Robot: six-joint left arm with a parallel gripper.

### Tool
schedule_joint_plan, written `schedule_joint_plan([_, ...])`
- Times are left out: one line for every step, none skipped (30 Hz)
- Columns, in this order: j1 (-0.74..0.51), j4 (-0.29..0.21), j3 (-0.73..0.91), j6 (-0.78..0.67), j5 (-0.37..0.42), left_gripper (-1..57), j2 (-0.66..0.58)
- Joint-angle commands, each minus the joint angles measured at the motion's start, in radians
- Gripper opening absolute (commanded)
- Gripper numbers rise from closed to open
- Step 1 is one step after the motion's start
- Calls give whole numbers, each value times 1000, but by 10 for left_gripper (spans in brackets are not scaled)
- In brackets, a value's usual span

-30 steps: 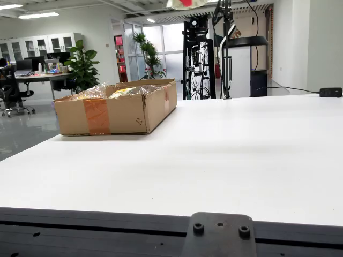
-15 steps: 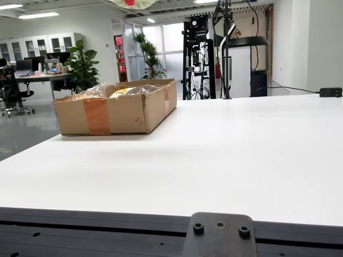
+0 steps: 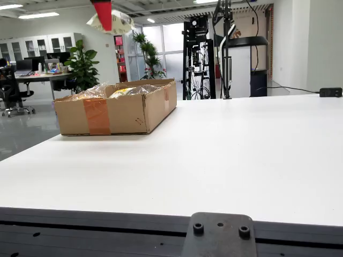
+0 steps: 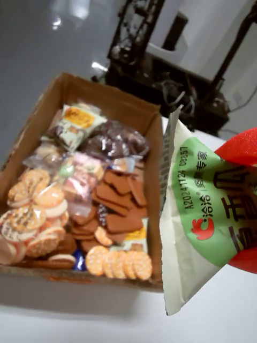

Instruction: Grasp a snack and put it in the bin.

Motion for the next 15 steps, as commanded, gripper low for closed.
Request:
schedule_joint_plan([23,0,1,-16,-22,128,30])
schedule_joint_plan([30,1,2,-18,-28,128,33])
schedule_joint_plan([36,1,2,-20,-32,129,36])
schedule_joint_plan([43,1,1,-22,-36,130,38])
schedule_joint_plan([49,2,1,-24,-40,131,39])
schedule_joint_plan([56,2,1,-26,-42,133,40])
schedule_joint_plan([62,2,1,-27,-45,138,41])
schedule_joint_plan([68,2,1,-28,-47,141,41])
schedule_joint_plan([73,2,1,-29,-50,145,41])
schedule_joint_plan([78,2,1,-29,-52,148,41])
schedule_joint_plan([82,3,1,-30,-56,151,41])
schedule_joint_plan([85,3,1,-30,-60,153,41])
schedule_joint_plan([88,3,1,-31,-65,156,40])
schedule_joint_plan([90,3,1,-31,-70,162,40])
schedule_joint_plan([92,3,1,-31,-76,176,40])
